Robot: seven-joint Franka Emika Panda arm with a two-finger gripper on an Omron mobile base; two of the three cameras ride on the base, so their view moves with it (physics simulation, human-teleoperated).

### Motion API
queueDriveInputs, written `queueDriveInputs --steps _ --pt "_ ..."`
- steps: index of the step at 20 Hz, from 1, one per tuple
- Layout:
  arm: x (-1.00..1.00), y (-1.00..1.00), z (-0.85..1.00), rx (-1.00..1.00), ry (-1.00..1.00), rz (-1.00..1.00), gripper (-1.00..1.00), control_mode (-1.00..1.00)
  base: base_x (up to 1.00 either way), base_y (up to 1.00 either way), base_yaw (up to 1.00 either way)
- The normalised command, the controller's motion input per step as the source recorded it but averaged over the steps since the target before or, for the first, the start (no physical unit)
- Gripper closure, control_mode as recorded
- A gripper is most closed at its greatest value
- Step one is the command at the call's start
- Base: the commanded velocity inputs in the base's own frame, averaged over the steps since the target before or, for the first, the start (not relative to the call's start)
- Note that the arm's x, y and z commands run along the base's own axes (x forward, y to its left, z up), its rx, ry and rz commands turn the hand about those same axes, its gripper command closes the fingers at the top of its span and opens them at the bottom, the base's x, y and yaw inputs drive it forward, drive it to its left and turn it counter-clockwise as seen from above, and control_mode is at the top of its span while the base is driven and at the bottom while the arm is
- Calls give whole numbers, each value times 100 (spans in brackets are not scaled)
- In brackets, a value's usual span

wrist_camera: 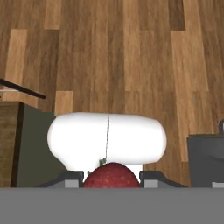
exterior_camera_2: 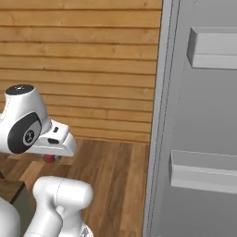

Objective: Take the strawberry from the fridge and place it on top of the pancake, located on the dining counter.

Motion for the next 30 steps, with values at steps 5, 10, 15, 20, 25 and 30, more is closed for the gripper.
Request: queueDriveInputs --steps 5,10,15,20,25,30 --pt "0 0 0 0 0 0 100 100 100 49 -9" --pt "0 0 0 0 0 0 100 100 100 43 -3" --pt "0 0 0 0 0 0 100 100 100 18 -7" --pt "0 0 0 0 0 0 100 100 100 0 -18" --pt "0 0 0 0 0 0 100 100 100 22 -7" --pt "0 0 0 0 0 0 100 100 100 41 8"
